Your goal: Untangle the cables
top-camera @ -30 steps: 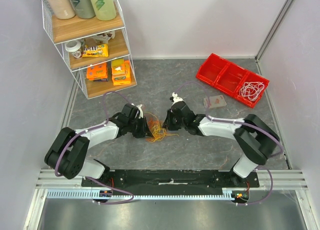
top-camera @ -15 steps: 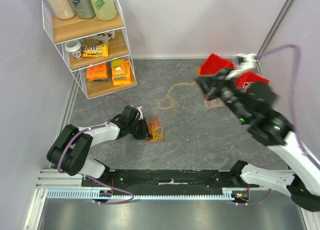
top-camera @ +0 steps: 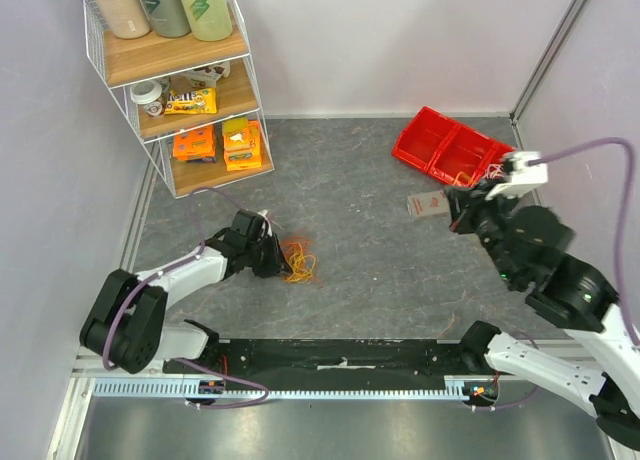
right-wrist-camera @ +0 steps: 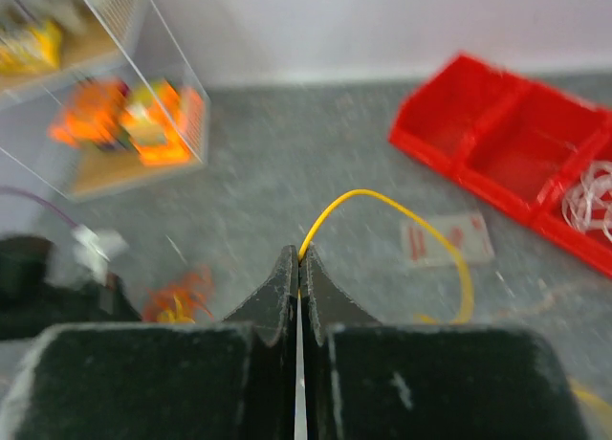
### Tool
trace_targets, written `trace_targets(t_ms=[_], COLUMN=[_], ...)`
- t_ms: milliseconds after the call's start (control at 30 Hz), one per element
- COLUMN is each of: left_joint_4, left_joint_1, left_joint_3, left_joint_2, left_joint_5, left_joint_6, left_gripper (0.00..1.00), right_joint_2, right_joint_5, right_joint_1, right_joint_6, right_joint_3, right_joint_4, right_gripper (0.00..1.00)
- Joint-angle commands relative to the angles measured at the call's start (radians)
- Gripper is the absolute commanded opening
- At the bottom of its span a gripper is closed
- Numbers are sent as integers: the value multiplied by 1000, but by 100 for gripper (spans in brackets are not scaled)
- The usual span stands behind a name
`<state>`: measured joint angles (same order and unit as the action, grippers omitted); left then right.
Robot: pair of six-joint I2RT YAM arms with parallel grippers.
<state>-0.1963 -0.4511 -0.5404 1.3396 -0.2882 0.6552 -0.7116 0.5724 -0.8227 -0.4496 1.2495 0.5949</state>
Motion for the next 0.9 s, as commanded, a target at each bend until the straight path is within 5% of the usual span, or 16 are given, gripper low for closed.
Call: trace_targets(t_ms=[0,67,200,567,867], left_joint_4=[-94,-120,-202,-364,-333], left_joint_1=[12,11,12,11,12], left_joint_3=[-93,-139,-242,-628,-612], left_joint_2=[-120,-161,-223,-260,-229], left_joint_5=[24,-14,-23,44,46], left_joint_6=[-46,-61,-106,-304,-391], left_gripper=[38,59,72,78,78], right_joint_2=[3,-8,-69,-386,-603], right_joint_5=[87,99,99,193,64], right_joint_1=[-3,-3,-3,129,459], right_joint_6=[-12,-26,-26,98,129], right_joint_3=[-96,-117,-119,125,341], right_joint_4=[79,69,34,-86,-104], right_gripper=[0,0,0,0,0])
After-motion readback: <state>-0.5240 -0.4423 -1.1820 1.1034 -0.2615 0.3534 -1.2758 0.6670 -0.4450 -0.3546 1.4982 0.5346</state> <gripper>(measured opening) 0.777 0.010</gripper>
